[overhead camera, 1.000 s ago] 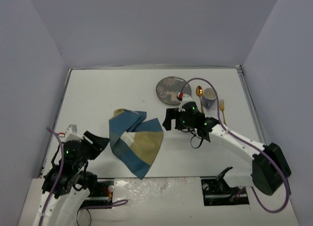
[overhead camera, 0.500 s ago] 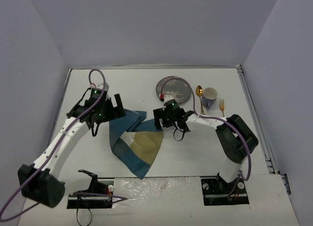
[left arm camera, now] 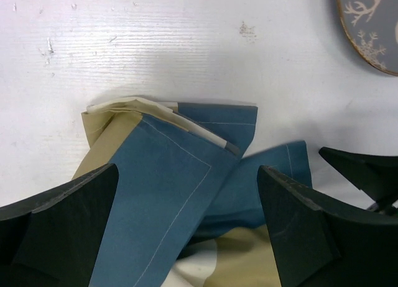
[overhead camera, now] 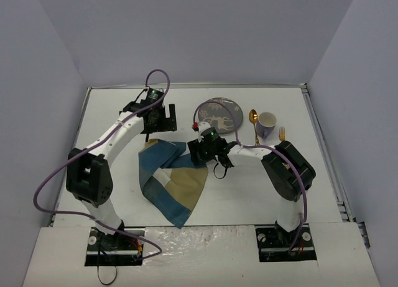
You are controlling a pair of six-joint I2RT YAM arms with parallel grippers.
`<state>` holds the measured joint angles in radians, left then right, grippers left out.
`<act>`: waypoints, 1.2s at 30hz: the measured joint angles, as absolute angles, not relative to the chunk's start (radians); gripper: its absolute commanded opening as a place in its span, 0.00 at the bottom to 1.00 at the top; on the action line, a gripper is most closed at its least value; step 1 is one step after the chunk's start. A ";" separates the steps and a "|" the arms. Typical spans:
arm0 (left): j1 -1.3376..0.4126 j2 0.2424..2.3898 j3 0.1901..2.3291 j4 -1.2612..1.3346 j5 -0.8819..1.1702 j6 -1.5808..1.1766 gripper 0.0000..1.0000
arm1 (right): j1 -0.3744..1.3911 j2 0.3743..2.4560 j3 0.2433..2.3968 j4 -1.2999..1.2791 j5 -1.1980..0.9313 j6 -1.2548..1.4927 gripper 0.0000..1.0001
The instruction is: Set the dinner table for one person
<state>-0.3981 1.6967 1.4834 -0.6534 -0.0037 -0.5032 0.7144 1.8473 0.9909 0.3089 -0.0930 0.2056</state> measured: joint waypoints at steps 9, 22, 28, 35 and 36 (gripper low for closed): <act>-0.398 1.887 1.545 -0.684 -0.023 -0.539 0.89 | 0.715 1.861 0.993 0.343 -0.091 0.197 0.65; -0.398 1.996 1.569 -0.721 -0.033 -0.566 0.65 | 0.715 1.863 0.975 0.383 -0.079 0.208 0.49; -0.398 2.020 1.569 -0.721 -0.040 -0.581 0.23 | 0.715 1.863 0.966 0.398 -0.077 0.212 0.30; -0.398 2.011 1.565 -0.721 -0.059 -0.586 0.00 | 0.715 1.863 0.957 0.403 -0.065 0.215 0.00; -0.398 2.001 1.559 -0.720 -0.063 -0.586 0.00 | 0.715 1.863 0.957 0.402 -0.063 0.215 0.00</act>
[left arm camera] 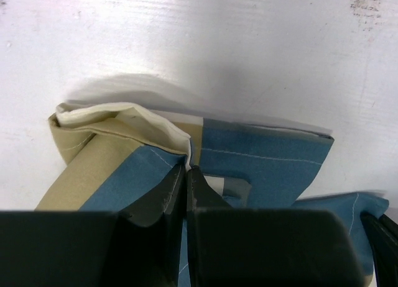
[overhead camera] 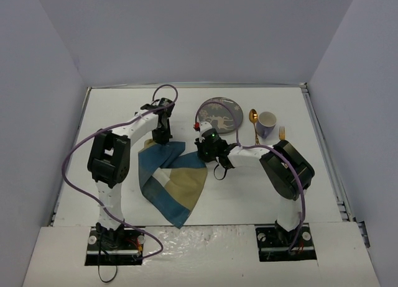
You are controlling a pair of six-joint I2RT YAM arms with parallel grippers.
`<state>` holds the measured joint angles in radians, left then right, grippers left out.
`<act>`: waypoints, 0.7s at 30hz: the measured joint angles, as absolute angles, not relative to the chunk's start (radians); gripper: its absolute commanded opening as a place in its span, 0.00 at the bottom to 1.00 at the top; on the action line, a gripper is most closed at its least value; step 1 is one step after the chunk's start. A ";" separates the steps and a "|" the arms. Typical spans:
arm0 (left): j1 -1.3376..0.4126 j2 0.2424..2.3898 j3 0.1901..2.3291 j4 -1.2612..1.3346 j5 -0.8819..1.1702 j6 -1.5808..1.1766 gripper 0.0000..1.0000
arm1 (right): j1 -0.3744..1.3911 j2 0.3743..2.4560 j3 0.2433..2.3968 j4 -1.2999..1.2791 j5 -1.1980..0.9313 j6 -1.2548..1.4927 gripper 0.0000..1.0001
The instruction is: Set the dinner table for one person
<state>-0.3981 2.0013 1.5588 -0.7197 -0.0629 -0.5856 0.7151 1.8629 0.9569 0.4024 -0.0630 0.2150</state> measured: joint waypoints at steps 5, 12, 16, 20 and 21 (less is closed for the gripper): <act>-0.395 1.867 1.468 -0.728 -0.100 -0.574 0.00 | 0.714 1.863 0.957 0.399 -0.032 0.219 0.00; -0.319 1.454 1.235 -0.766 -0.153 -0.562 0.00 | 0.703 1.837 0.954 0.331 0.073 0.252 0.00; -0.234 1.191 1.047 -0.804 -0.191 -0.585 0.02 | 0.686 1.800 0.926 0.279 0.131 0.281 0.00; -0.197 0.977 0.879 -0.879 -0.203 -0.632 0.53 | 0.671 1.772 0.907 0.234 0.165 0.309 0.00; -0.195 0.943 0.847 -0.897 -0.202 -0.644 0.68 | 0.668 1.768 0.904 0.227 0.170 0.314 0.00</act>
<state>-0.1948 0.9428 0.8467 -0.8969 -0.2021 -0.6444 0.6680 1.7677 0.9037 0.2266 0.1702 0.3144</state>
